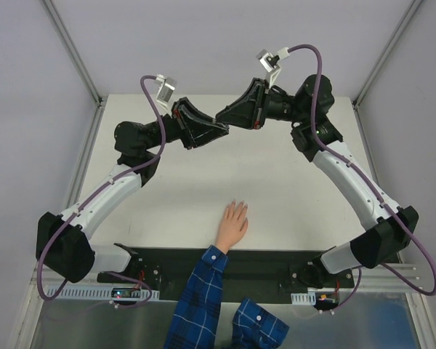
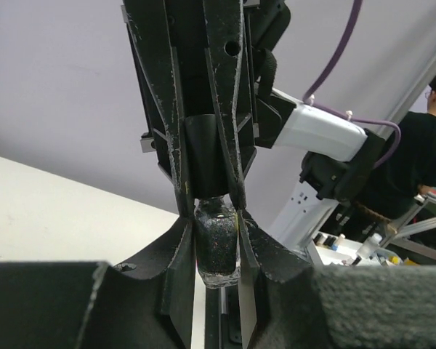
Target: Paint the nails
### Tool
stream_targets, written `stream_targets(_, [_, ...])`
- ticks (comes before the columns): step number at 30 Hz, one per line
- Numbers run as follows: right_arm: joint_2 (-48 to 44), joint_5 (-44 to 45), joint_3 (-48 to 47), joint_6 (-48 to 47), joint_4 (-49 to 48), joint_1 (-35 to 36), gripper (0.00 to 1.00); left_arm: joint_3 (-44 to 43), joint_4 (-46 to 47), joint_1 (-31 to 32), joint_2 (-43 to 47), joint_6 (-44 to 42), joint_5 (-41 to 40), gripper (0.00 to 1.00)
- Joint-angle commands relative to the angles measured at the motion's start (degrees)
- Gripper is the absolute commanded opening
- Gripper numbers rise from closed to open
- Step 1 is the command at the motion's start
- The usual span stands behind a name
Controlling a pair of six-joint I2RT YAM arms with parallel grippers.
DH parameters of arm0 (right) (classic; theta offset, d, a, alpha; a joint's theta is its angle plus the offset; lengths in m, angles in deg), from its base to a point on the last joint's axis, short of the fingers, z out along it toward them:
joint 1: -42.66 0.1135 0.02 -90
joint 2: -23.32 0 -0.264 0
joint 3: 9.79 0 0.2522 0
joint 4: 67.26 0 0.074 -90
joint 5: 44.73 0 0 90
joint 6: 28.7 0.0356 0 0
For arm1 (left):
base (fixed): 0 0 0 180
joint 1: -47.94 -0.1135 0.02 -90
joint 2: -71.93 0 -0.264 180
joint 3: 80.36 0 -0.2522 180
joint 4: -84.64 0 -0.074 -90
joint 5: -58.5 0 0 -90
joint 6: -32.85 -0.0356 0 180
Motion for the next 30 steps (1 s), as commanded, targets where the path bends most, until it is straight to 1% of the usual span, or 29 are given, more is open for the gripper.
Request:
stream_targets(1, [-1.7,-3.3,-0.9,4.6,-3.0,0.9,0.01,-1.8,5.0,0.8,3.0,-1.5,6.7,0.0])
stream_targets(2, [-1.8,-1.6,-1.6,3.9,-0.4,0.9,0.04,-1.5,3.2,0.8,4.1,-3.4,5.7,0.0])
stream_targets(3, [-2.2,0.1,-2.4,3.1,2.4,0.9,0.13,-1.0,-1.3,0.8,4.7,-7.5,4.9,0.0])
stream_targets(4, [-2.9,4.9,-3.4,2.1,10.1,0.9,0.26,-0.7,-3.3,0.7,5.4,-9.5,4.1,0.0])
stream_targets(5, [-3.3,7.4,-5.2,0.6,14.2,1.0,0.42,-0.4,-4.9,0.8,6.7,-11.3,2.4,0.0])
stream_targets(6, [-3.6,9.7,-6.2,-1.7,17.6,1.0,0.49,-0.1,-8.7,0.8,7.2,-15.1,1.5,0.0])
stream_targets(7, [-4.3,13.9,-6.8,-2.4,23.3,1.0,0.58,0.0,-10.3,0.8,7.7,-17.0,0.5,0.0])
stream_targets(8, [-4.7,15.4,-7.5,-2.8,24.7,1.0,0.72,0.2,-11.9,0.8,8.5,-18.5,-0.8,0.0])
stream_targets(9, [-5.0,17.2,-7.9,-3.5,26.4,1.1,0.78,0.3,-13.7,0.8,8.8,-21.3,-2.8,0.0])
stream_targets(10, [-5.4,21.0,-8.1,-3.8,29.4,1.4,0.85,0.2,-14.8,0.8,9.0,-22.5,-3.9,0.0])
stream_targets(12, [-5.6,22.3,-9.6,-5.3,30.6,1.8,0.92,-0.5,-16.2,0.9,9.2,-25.3,-5.5,0.0])
stream_targets(13, [-5.5,25.6,-10.9,-5.9,34.5,2.7,0.94,-0.7,-17.3,0.9,9.1,-26.2,-6.1,0.0])
stream_targets(15, [-4.3,27.8,-14.7,-7.4,37.6,3.9,0.95,-1.2,-18.0,1.4,9.2,-28.6,-7.7,0.0])
stream_targets(16, [-3.8,29.4,-15.8,-8.0,40.0,5.0,0.95,-1.5,-19.4,1.6,9.2,-29.4,-9.7,0.0])
stream_targets(18, [-2.9,31.2,-17.8,-8.5,41.1,5.9,0.91,-2.4,-20.8,2.3,9.1,-32.3,-11.3,0.0])
stream_targets(21, [-2.5,33.6,-18.9,-8.9,41.8,7.3,0.8,-3.1,-22.1,3.1,8.7,-34.4,-13.7,0.0])
stream_targets(22, [-2.3,33.8,-19.6,-9.0,42.4,7.5,0.73,-3.3,-22.4,3.2,8.5,-34.7,-14.8,0.0])
stream_targets(23, [-2.1,34.3,-20.1,-9.0,43.0,7.7,0.7,-3.5,-22.8,3.4,8.1,-35.5,-15.5,0.0])
stream_targets(28, [-1.1,36.8,-20.7,-8.7,44.7,8.1,0.58,-4.9,-23.4,4.0,7.2,-36.9,-17.5,0.0])
stream_targets(30, [-0.8,37.1,-21.0,-8.3,44.4,8.1,0.56,-5.6,-23.5,4.1,6.7,-37.1,-17.7,0.0])
